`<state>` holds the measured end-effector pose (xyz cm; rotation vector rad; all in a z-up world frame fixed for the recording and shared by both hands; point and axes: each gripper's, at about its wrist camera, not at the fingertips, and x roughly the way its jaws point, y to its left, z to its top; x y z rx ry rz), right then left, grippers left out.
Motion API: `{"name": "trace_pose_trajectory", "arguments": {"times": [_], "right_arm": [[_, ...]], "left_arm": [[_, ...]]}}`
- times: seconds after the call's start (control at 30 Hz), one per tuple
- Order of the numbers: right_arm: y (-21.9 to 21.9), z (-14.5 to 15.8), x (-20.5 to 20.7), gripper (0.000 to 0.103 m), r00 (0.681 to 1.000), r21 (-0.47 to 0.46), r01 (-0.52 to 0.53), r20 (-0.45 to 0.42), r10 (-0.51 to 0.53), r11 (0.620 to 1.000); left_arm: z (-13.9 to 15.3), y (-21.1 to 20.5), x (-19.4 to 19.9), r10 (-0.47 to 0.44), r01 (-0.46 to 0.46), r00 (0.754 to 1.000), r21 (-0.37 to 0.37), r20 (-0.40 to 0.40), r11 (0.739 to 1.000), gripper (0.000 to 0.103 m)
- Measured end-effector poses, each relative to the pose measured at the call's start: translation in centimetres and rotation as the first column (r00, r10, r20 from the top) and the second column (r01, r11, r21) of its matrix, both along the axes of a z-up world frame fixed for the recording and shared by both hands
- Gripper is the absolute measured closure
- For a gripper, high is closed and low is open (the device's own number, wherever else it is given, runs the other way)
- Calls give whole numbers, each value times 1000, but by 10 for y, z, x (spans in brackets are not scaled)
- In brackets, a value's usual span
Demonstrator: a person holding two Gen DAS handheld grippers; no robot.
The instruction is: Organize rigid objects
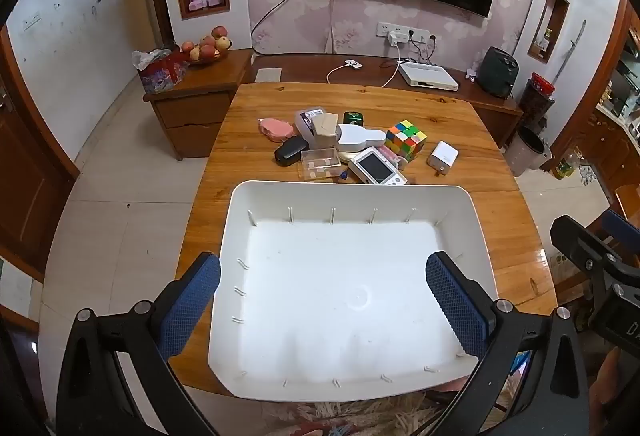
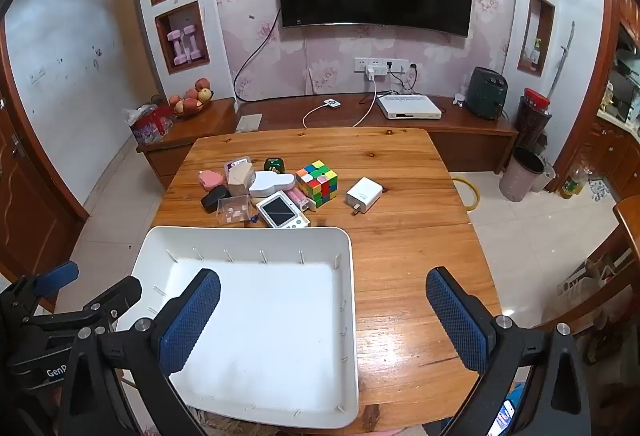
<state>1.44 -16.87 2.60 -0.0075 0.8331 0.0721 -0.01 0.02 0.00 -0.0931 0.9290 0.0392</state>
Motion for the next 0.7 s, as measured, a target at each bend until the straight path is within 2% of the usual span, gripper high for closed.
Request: {"name": "trace_pose_trajectory", "arguments": {"times": [0.5,0.7], "right_arm": [[4,10,-8,0,999,-13,9,39,-9,1000],[-3,14,5,0,998,-18,8,58,-7,1000]], "left_arm": [[0,0,0,2,-2,1000,8,2,1000,1],[-1,7,8,3,-3,1000,12,5,1000,1]]}}
